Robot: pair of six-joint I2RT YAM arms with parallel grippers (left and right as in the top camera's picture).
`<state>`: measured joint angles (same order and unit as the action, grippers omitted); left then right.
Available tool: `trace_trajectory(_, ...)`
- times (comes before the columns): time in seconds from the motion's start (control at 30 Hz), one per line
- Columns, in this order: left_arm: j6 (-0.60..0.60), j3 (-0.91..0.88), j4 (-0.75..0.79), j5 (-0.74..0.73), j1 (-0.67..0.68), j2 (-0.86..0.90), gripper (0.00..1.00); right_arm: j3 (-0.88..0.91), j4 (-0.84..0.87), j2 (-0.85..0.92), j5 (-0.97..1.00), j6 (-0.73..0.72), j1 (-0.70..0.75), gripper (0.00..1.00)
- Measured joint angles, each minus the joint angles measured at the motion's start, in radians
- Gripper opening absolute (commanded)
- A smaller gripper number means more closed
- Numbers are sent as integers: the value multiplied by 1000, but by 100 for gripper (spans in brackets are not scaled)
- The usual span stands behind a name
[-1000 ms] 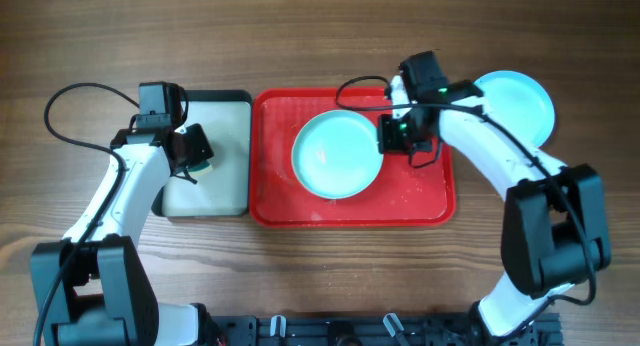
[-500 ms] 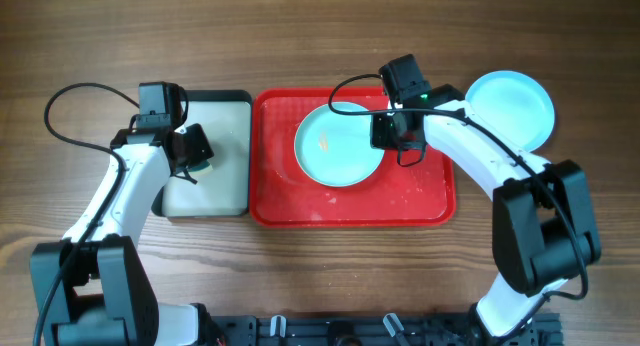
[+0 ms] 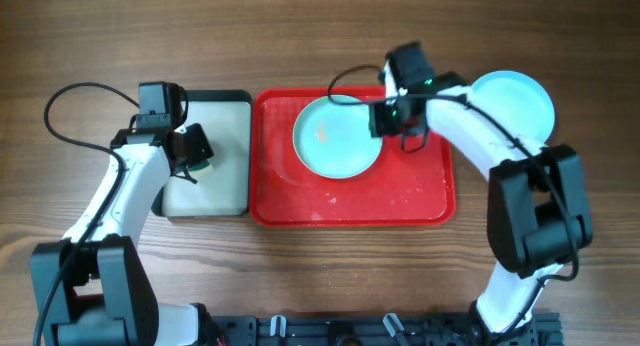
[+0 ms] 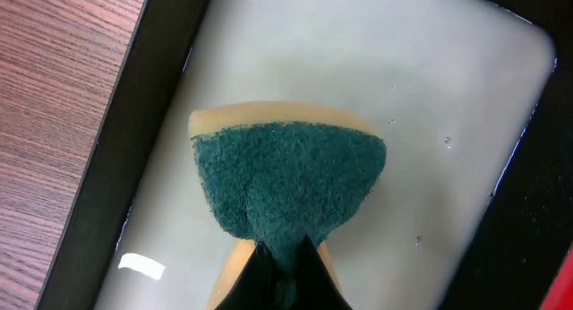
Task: Clean dirty plates on tray and stack at the side
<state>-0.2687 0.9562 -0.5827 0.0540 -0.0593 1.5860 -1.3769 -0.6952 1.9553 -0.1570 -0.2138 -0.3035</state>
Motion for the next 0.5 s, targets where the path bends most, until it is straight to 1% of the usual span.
trace_trajectory(0.03,0,0,0,0,0,0,4,-41,-46,0,-24,25,25,56)
trace_trajectory(0.1,0,0,0,0,0,0,4,-80,-87,0,-45,52,57,57)
trace_trajectory(0.17,5,0,11,-14,0,0,4,-86,-138,0,-53,87,81,59)
trace_trajectory(0.23,33,1,13,-61,0,0,4,-86,-154,0,-58,128,83,59)
trace_trajectory(0.33,71,65,-76,-106,14,2,4,-86,-151,0,-77,148,82,59)
trace_trajectory(0.37,75,88,-88,-110,23,2,4,-86,-148,0,-83,146,82,58)
trace_trajectory(0.43,82,197,-102,-120,83,2,4,-75,-127,0,-90,132,82,53)
trace_trajectory(0.5,84,225,-74,-140,128,2,4,-46,-93,0,-110,121,81,49)
